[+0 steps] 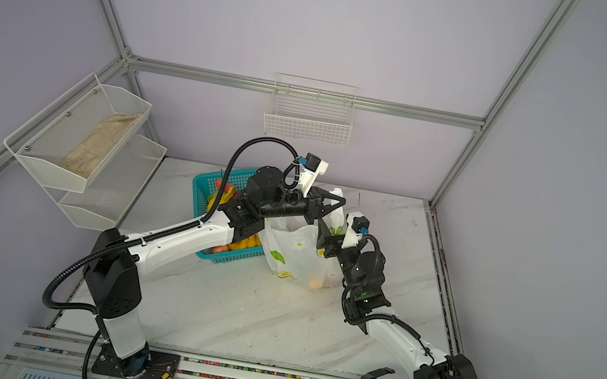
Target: Place the fake fruits into the plastic bag and tie a complex knot
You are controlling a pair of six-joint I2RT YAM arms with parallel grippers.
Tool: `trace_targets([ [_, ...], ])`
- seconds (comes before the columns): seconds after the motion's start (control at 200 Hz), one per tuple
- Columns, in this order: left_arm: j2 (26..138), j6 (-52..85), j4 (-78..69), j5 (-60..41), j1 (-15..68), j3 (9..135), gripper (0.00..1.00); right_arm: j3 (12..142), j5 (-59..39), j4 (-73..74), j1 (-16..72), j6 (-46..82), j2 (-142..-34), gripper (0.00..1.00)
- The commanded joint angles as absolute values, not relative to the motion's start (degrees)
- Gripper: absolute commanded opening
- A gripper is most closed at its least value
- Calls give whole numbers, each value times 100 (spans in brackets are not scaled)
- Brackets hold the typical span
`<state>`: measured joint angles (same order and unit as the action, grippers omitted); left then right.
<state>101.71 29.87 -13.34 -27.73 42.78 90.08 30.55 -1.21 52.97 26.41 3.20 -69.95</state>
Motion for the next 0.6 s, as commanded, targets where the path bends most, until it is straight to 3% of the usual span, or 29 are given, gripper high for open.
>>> trace_targets([
  [0.0,9960,3111,-1710,-2815,4289,8824,0,3321,229,6140,2711,501,-7250,86],
  [0.095,9976,3120,-1708,-2813,4289,8833,0,3357,572,6461,2748,696,-7462,85],
  [0.285,9943,3116,-1724,-2706,4281,8780,0,3464,1912,5593,2815,1333,-7590,70],
  [0.47,9917,2977,-1578,-2542,4241,8780,0,2861,1920,5307,2816,1213,-7579,64],
  [0.595,9907,2873,-1524,-2549,4185,8795,0,2674,1413,5168,2804,874,-7388,62],
])
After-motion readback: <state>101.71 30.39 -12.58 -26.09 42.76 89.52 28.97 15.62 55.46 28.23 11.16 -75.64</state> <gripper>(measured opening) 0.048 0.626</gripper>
